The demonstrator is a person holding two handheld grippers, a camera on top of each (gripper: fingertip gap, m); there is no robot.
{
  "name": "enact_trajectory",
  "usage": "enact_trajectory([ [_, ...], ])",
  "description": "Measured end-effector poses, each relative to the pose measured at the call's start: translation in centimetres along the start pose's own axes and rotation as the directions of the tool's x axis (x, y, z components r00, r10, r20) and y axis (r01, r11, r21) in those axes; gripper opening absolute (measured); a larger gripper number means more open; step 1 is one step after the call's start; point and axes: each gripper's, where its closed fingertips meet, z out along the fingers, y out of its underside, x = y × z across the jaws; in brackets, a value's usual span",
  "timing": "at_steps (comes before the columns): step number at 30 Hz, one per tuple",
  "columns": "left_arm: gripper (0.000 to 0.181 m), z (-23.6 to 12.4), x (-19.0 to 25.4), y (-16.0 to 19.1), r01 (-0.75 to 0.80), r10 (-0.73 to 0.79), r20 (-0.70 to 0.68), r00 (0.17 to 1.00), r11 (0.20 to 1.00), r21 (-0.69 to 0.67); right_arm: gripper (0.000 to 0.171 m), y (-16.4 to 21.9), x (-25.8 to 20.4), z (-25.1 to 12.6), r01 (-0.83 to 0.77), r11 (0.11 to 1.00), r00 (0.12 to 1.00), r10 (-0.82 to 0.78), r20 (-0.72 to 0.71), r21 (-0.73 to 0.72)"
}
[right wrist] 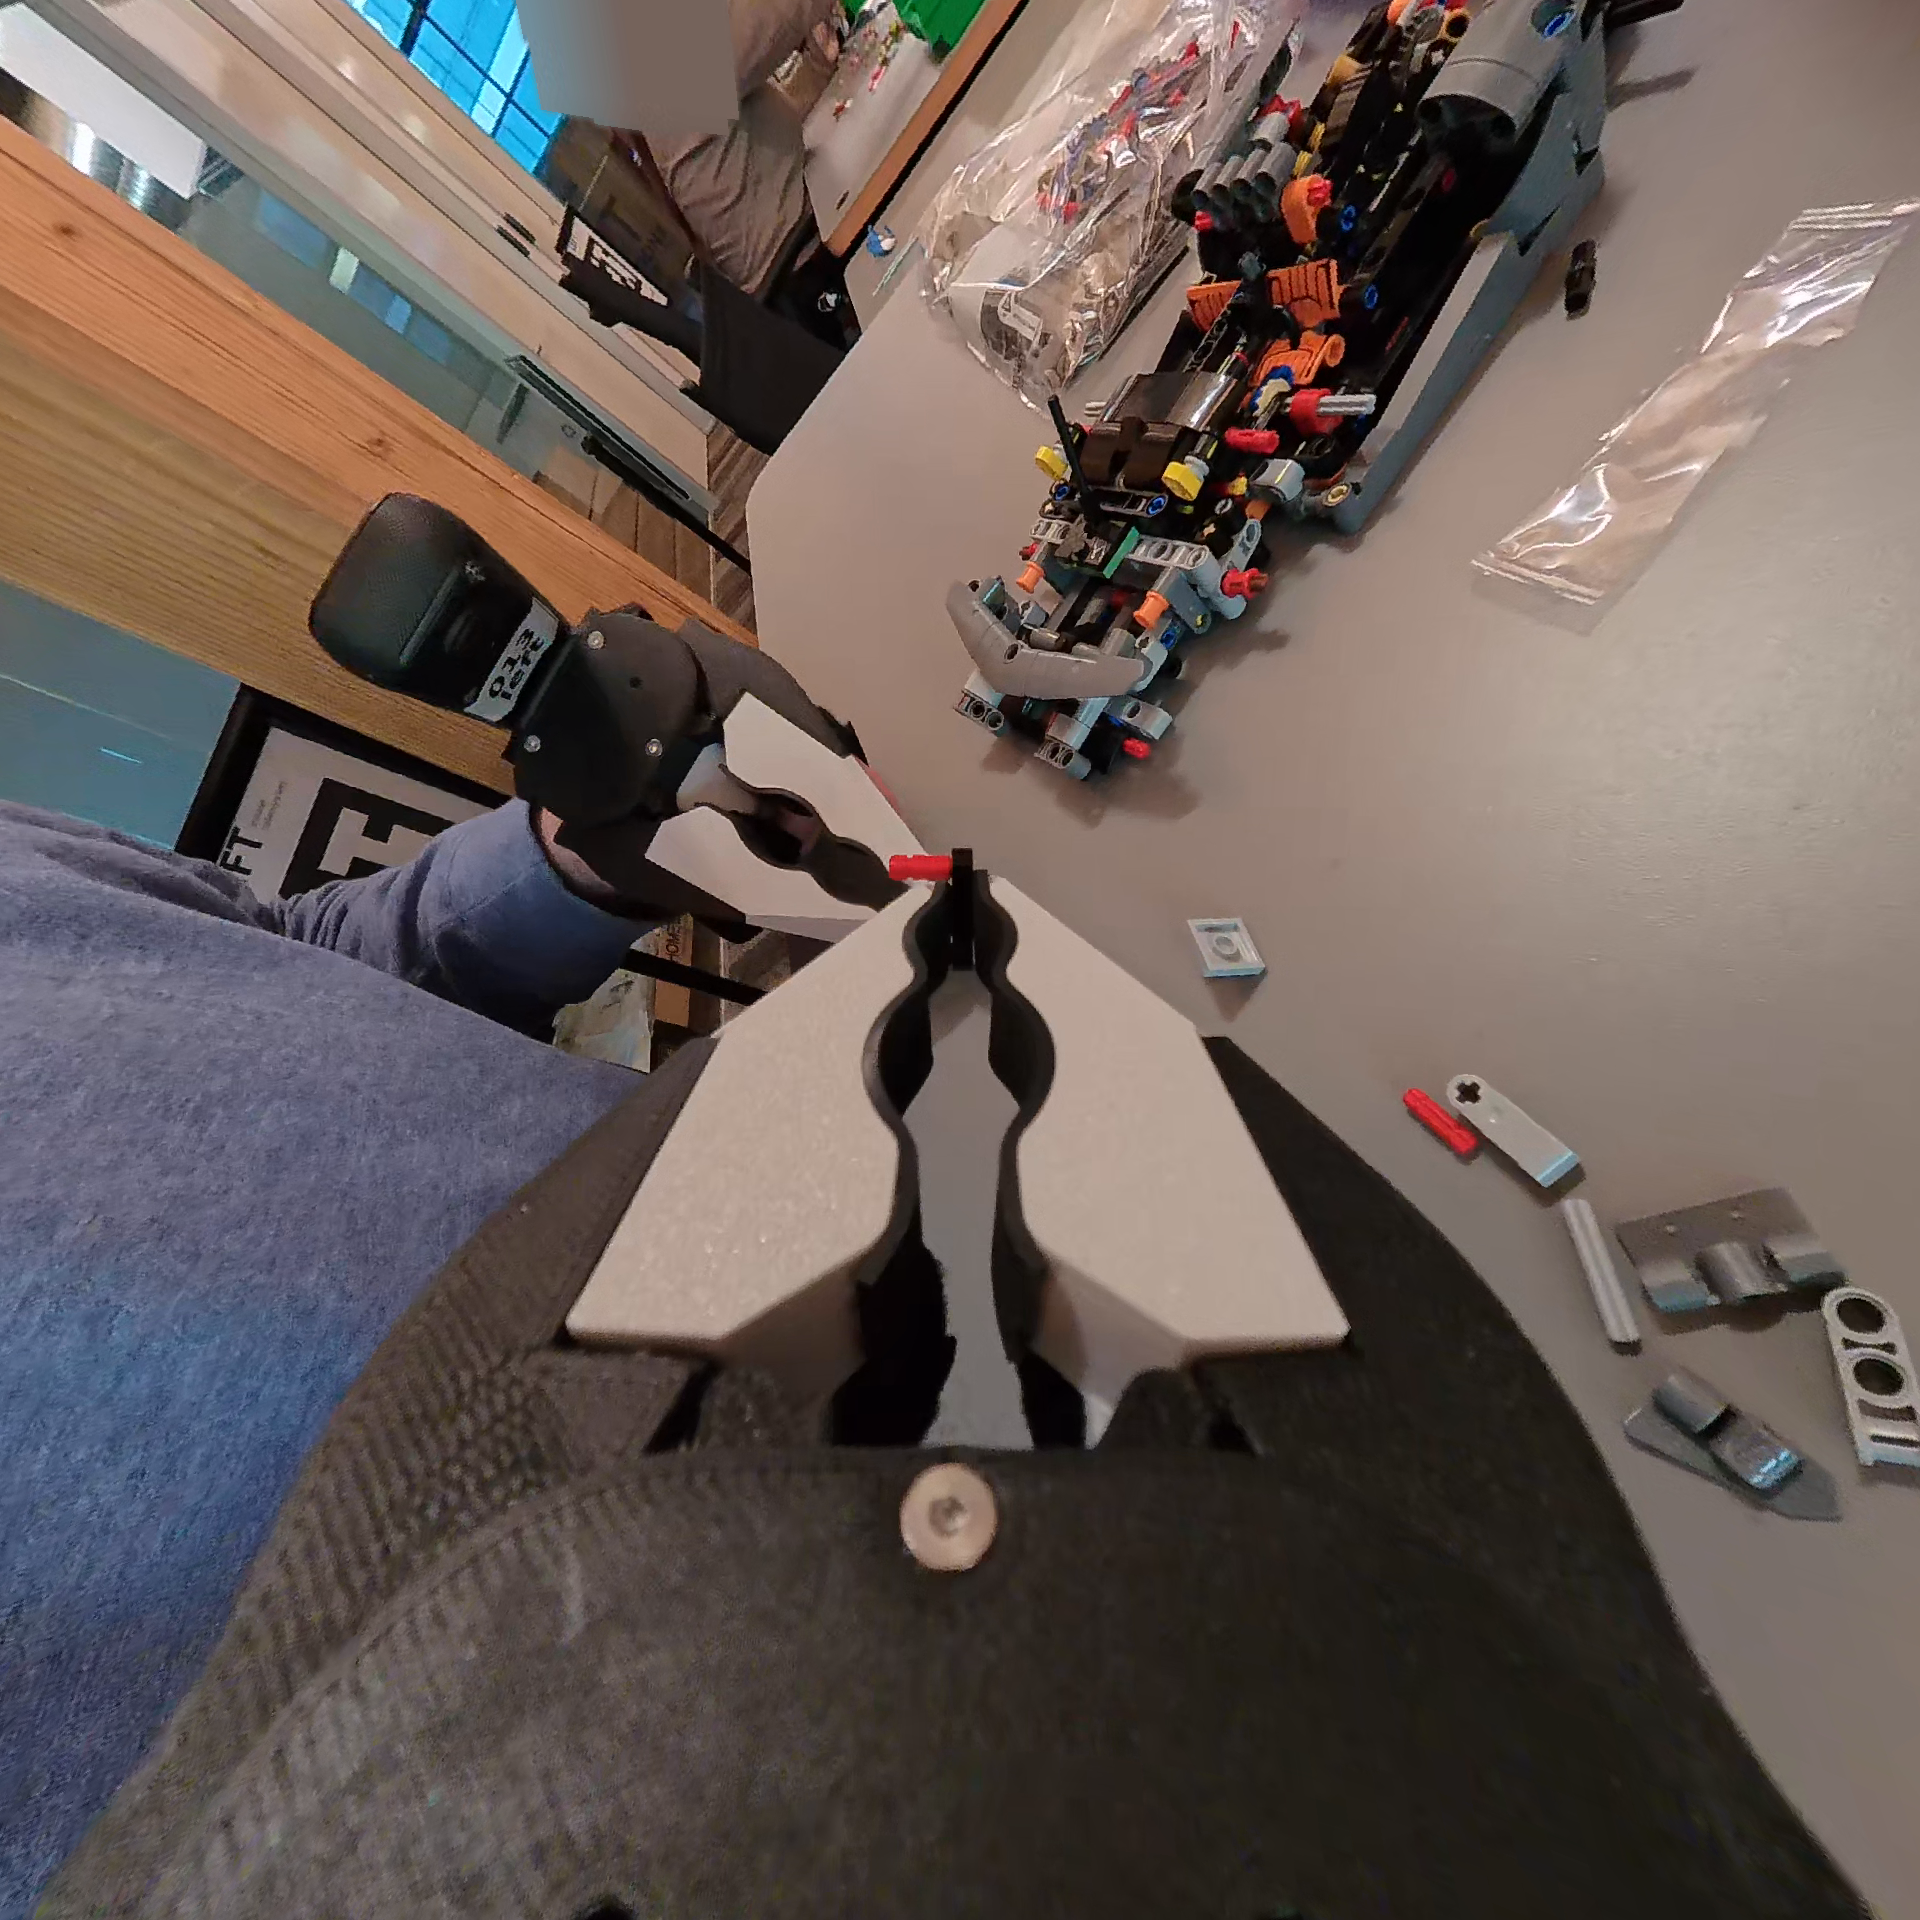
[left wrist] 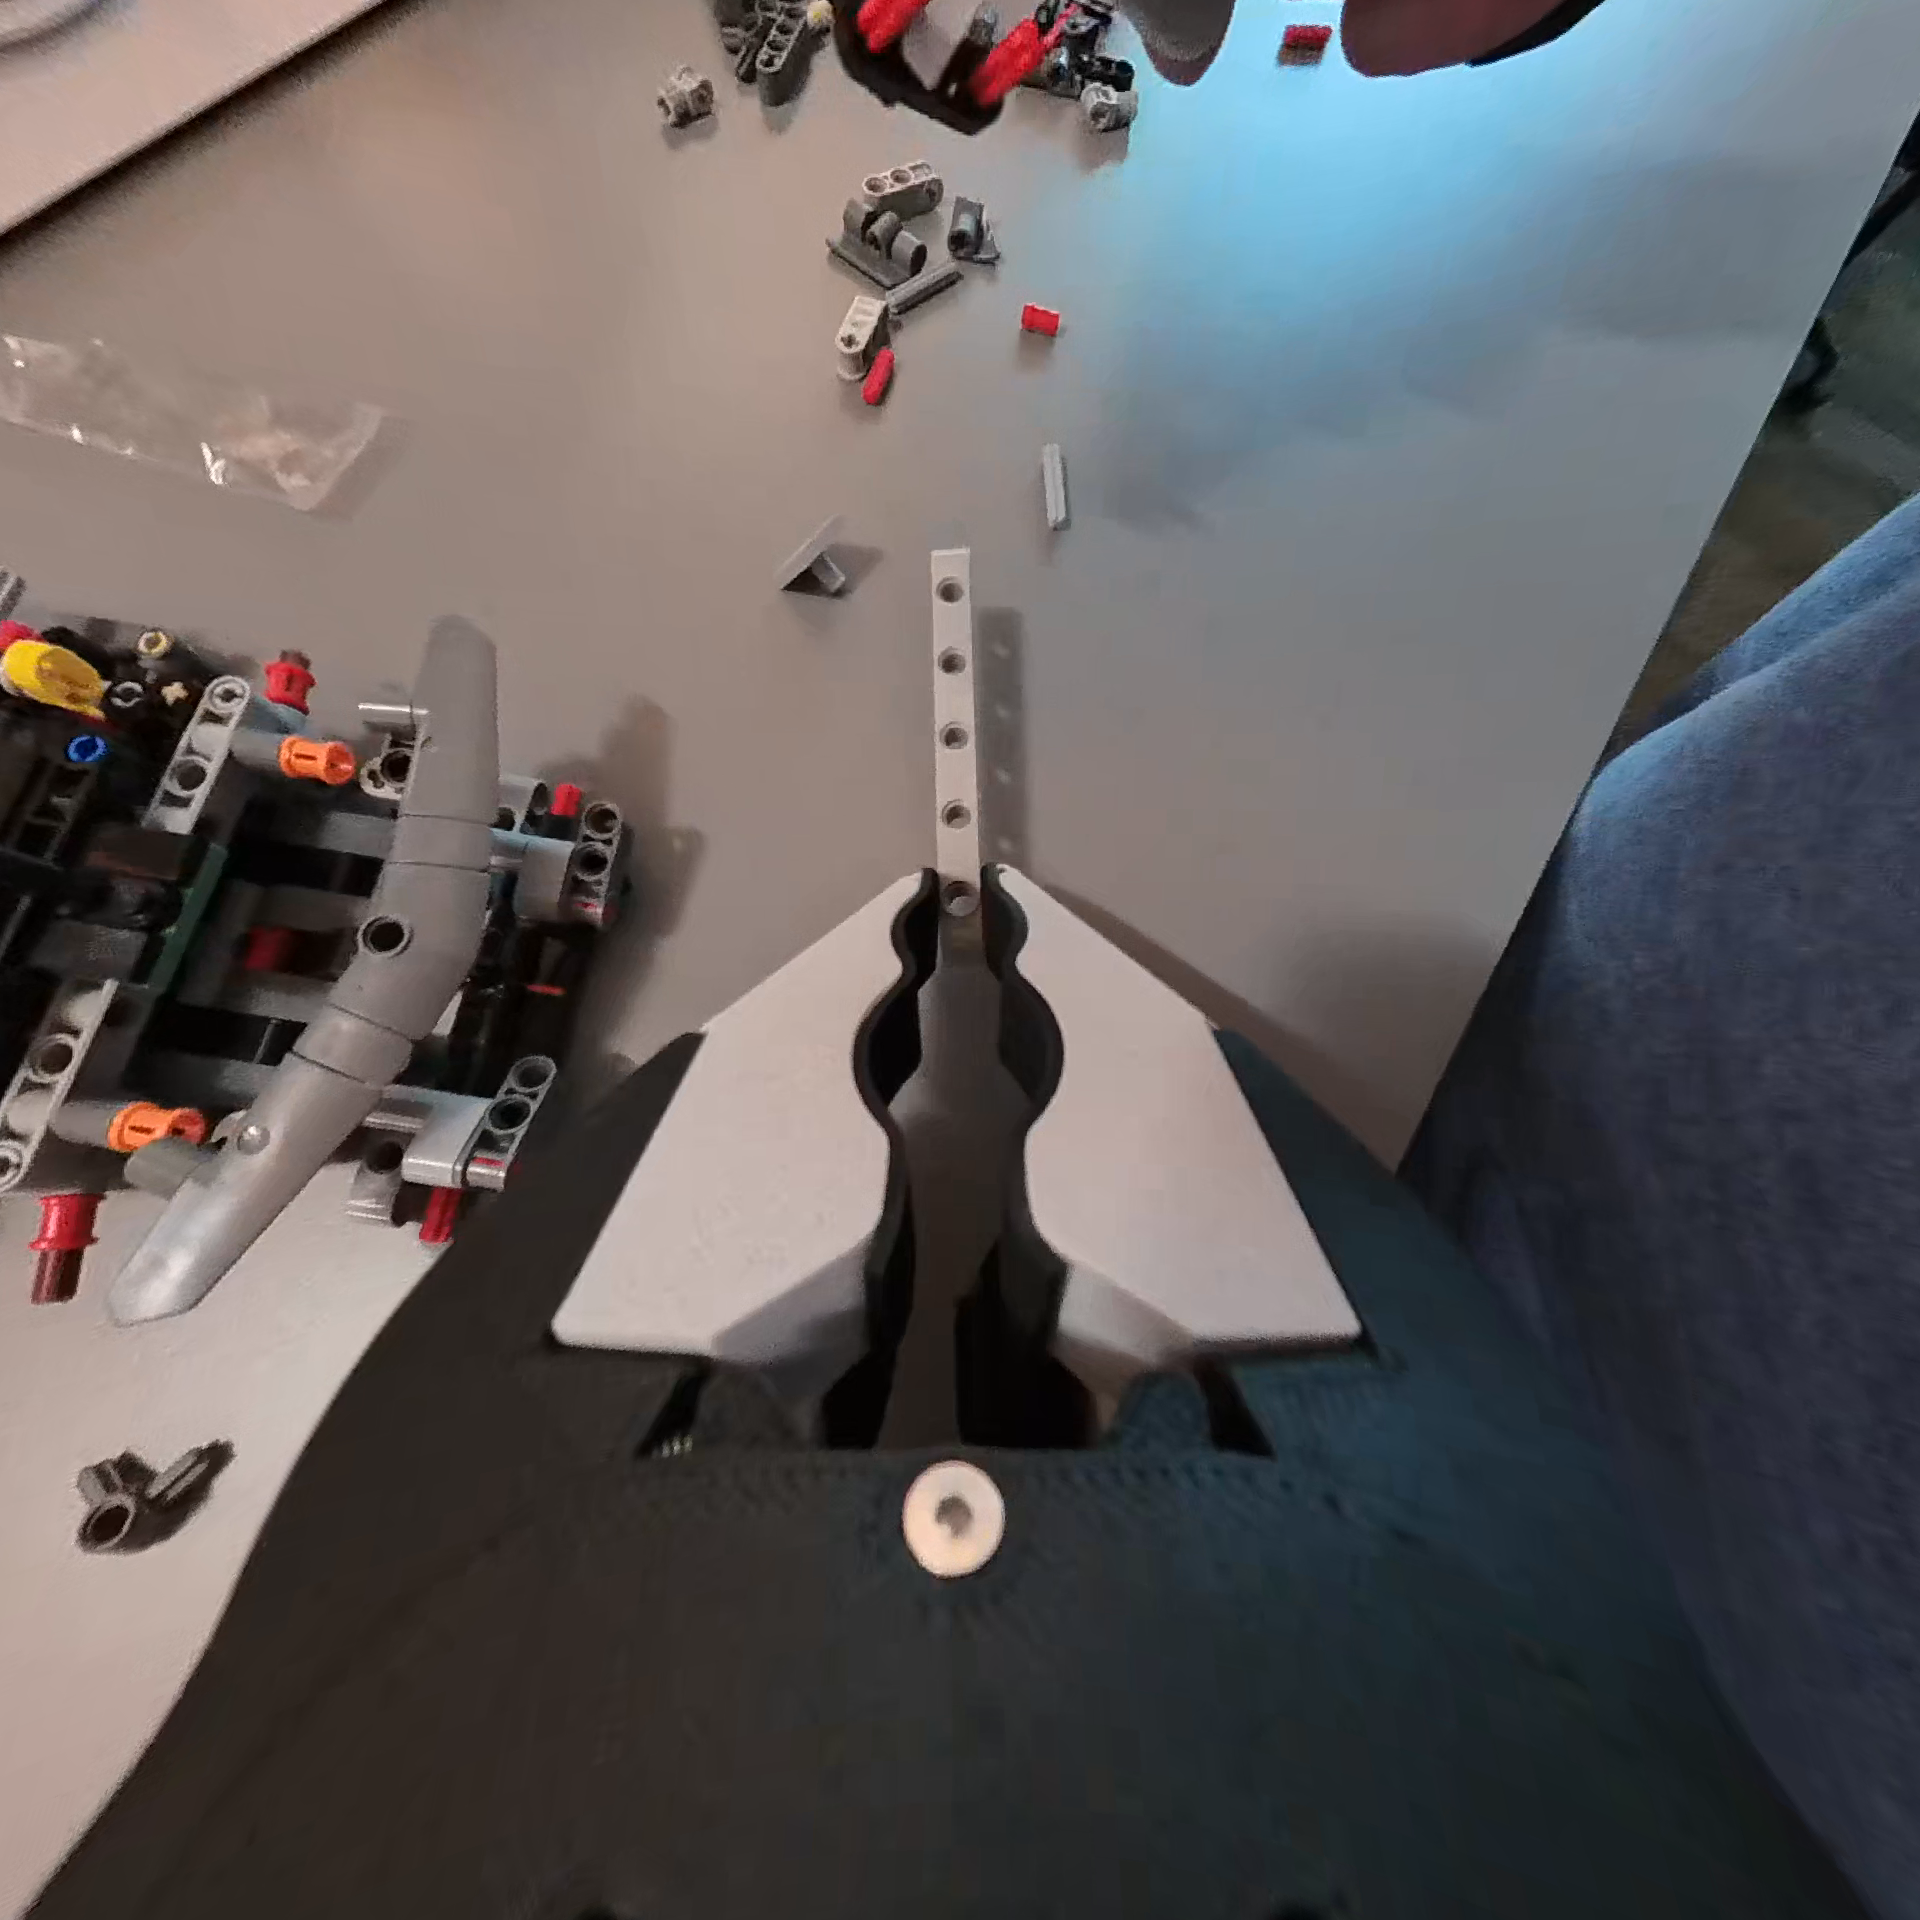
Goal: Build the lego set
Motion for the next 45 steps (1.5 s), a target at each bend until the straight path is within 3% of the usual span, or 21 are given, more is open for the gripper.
enact_trajectory([
  [8, 0.007, 0.7, 0.3, 0.6, -0.149, 0.15, 0.011, 0.989, 0.988, -0.046, 0.0, 0.4, 0.3, 0.3, 0.03, 0.999, 0.999, -0.031, -0.027, -0.028],
  [20, 0.007, 0.7, 0.4, 0.6, -0.207, 0.206, -0.024, 0.978, 0.978, -0.04, 0.0, 0.5, 0.7, 1.4, 0.088, 0.991, 0.994, -0.093, -0.049, -0.097],
  [38, 0.006, 0.0, -0.1, 0.6, -0.199, 0.198, -0.025, 0.98, 0.98, -0.028, 0.0, 0.3, 0.9, 2.5, 0.128, 0.981, 0.99, -0.134, -0.034, -0.148],
  [45, 0.006, -0.9, -0.4, 0.0, -0.069, 0.072, -0.057, 0.996, 0.996, 0.051, 0.0, -0.5, 0.9, 2.1, 0.139, 0.983, 0.989, -0.144, -0.033, -0.123],
])
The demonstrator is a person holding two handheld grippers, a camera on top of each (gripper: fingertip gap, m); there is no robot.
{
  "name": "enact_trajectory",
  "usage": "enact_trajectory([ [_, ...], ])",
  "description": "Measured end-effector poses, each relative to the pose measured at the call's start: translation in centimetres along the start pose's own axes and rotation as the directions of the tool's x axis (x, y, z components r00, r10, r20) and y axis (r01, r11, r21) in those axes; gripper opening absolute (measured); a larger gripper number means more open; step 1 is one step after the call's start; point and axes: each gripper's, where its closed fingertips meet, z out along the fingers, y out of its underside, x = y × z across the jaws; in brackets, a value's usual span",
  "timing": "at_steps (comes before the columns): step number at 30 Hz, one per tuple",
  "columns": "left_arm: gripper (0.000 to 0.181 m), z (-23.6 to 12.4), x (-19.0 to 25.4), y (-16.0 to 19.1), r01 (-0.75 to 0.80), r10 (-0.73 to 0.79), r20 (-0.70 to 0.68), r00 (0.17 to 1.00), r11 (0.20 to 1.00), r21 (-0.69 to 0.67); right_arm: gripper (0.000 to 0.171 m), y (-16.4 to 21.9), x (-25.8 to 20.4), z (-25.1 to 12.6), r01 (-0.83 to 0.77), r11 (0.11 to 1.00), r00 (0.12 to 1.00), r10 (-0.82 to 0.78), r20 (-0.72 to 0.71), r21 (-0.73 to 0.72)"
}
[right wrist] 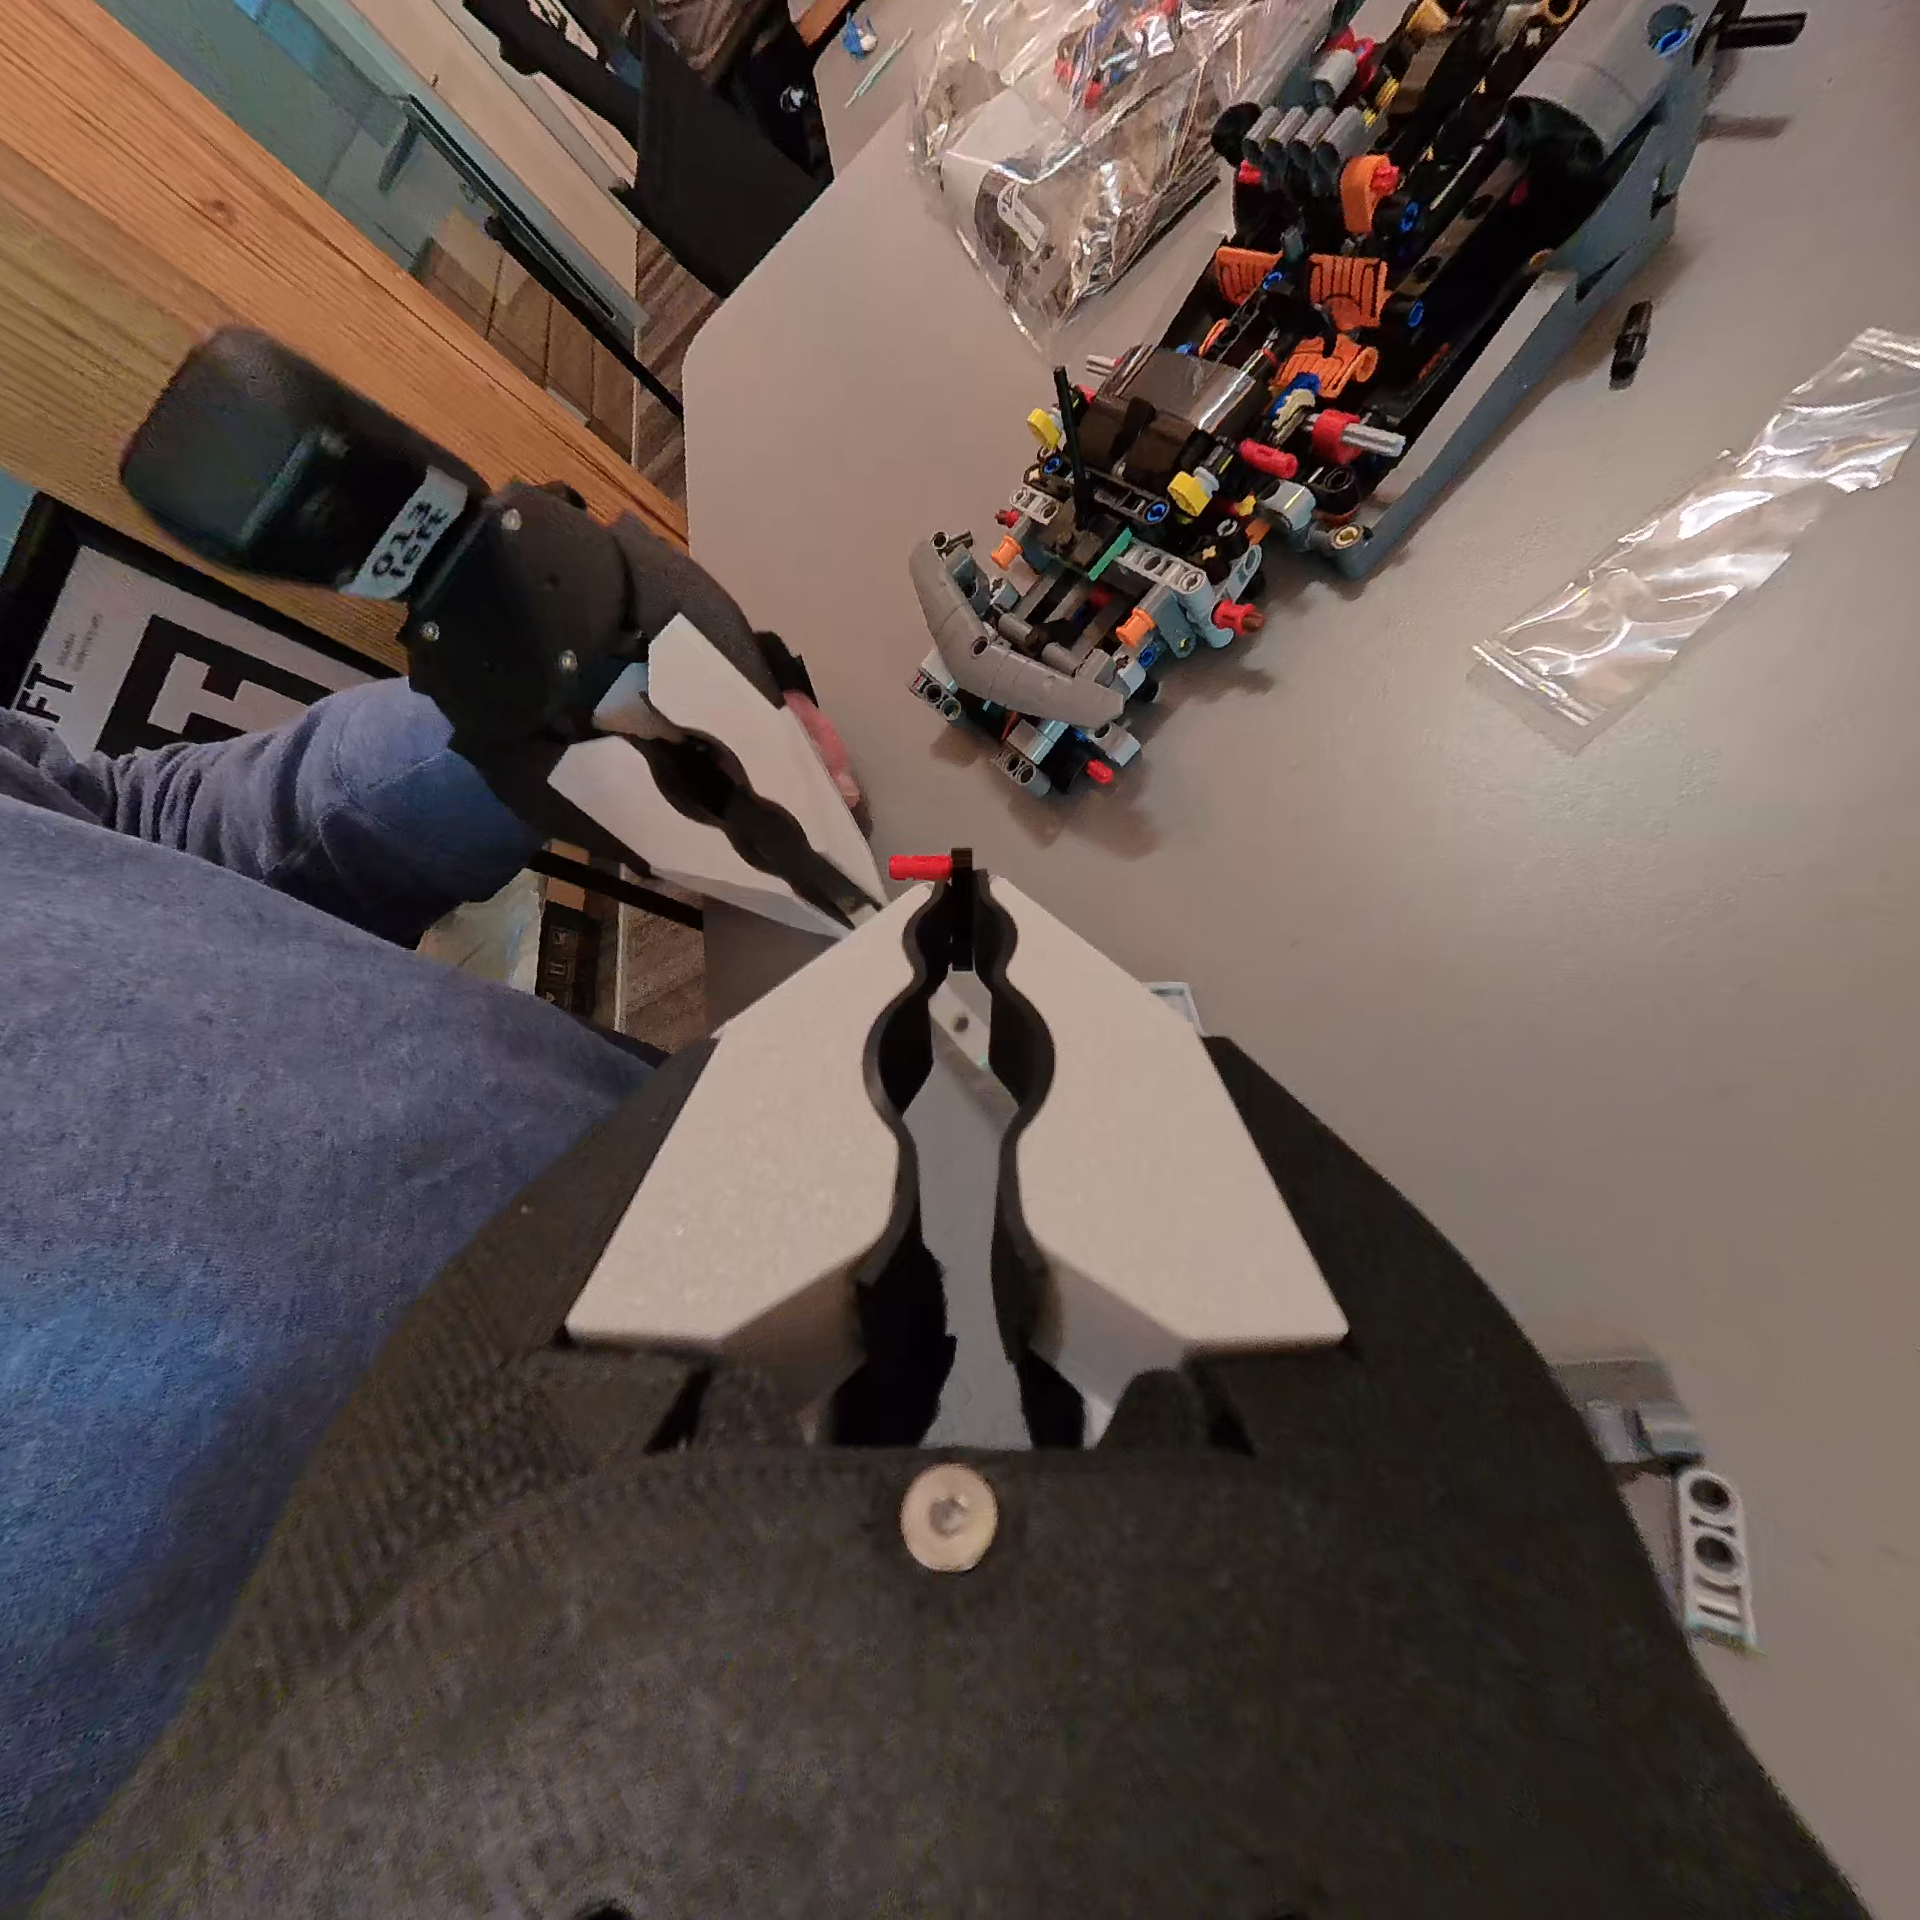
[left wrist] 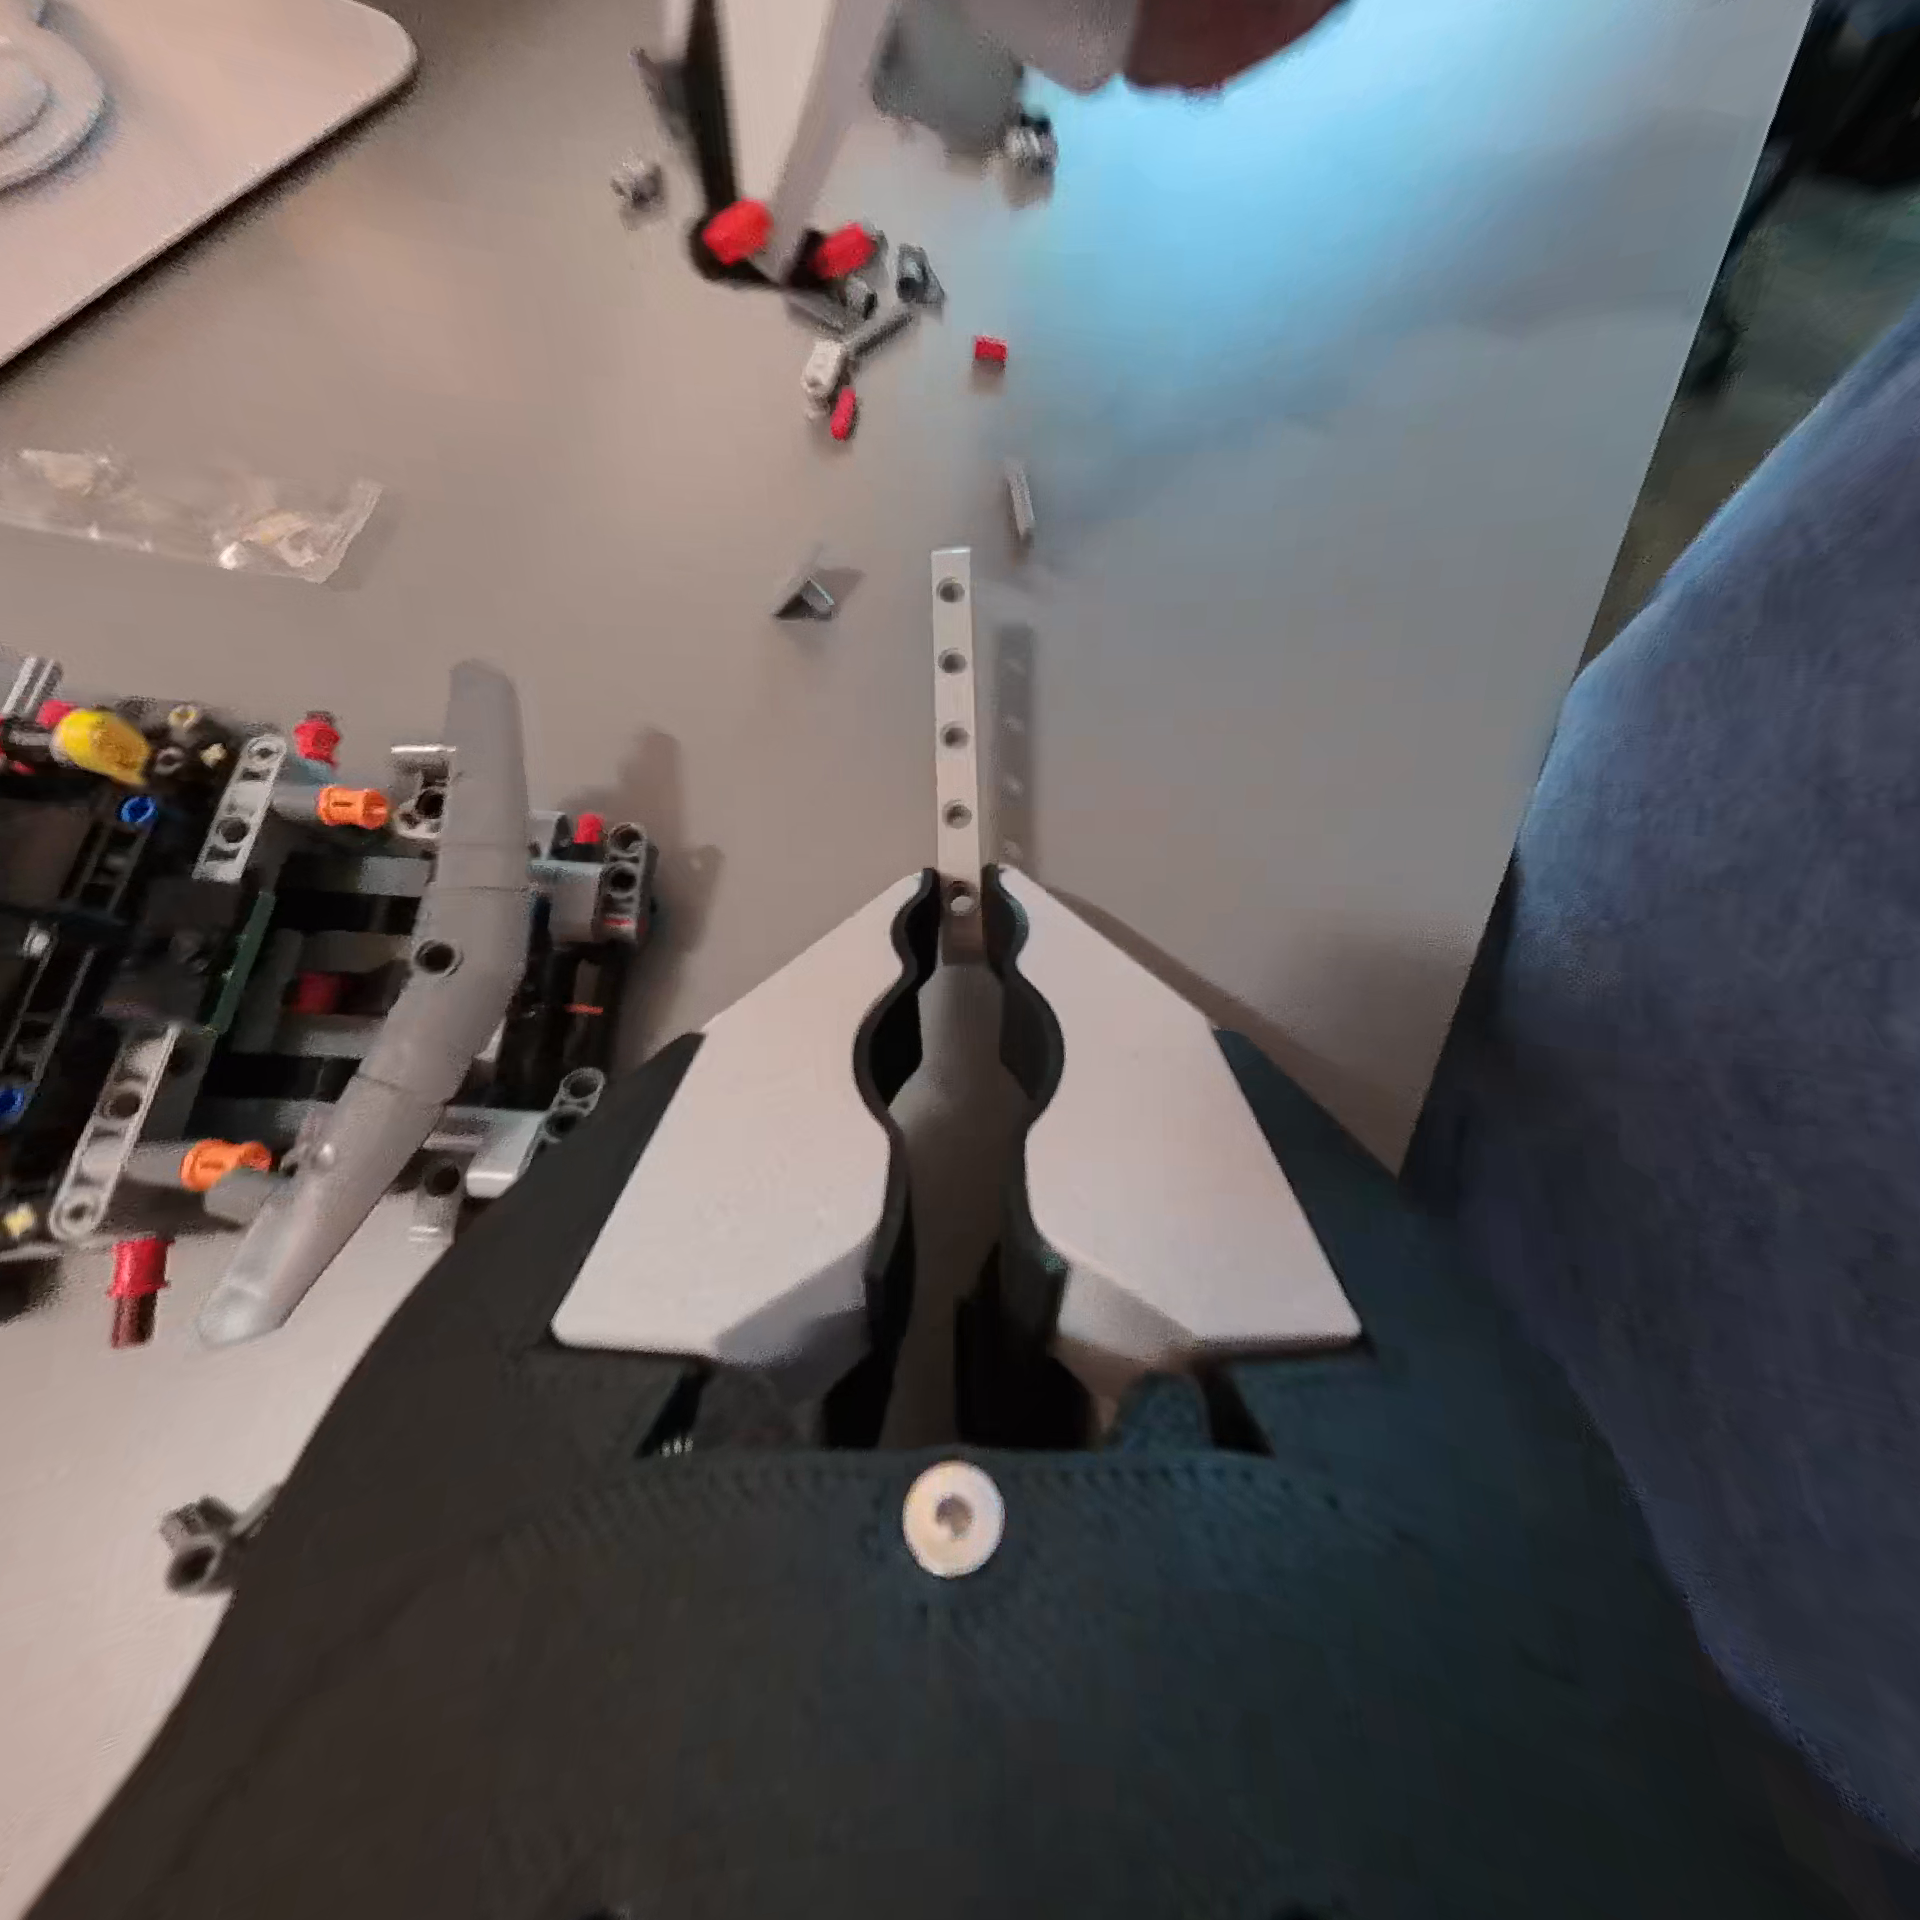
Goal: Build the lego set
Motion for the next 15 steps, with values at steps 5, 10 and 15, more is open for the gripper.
enact_trajectory([
  [5, 0.006, -1.4, -0.6, -1.3, 0.288, -0.273, -0.14, 0.952, 0.952, 0.102, 0.0, -0.6, 0.3, -0.7, -0.002, 1.0, 1.0, 0.002, -0.005, 0.031],
  [10, 0.006, -3.4, -1.7, -3.5, 0.55, -0.463, -0.342, 0.818, 0.803, 0.228, 0.0, -0.7, 0.0, -1.1, -0.034, 0.997, 0.999, 0.032, 0.032, 0.071],
  [15, 0.006, -3.9, -2.1, -4.4, 0.619, -0.494, -0.413, 0.765, 0.743, 0.257, 0.0, -0.5, -0.1, -1.3, -0.049, 0.995, 0.998, 0.045, 0.048, 0.087],
])
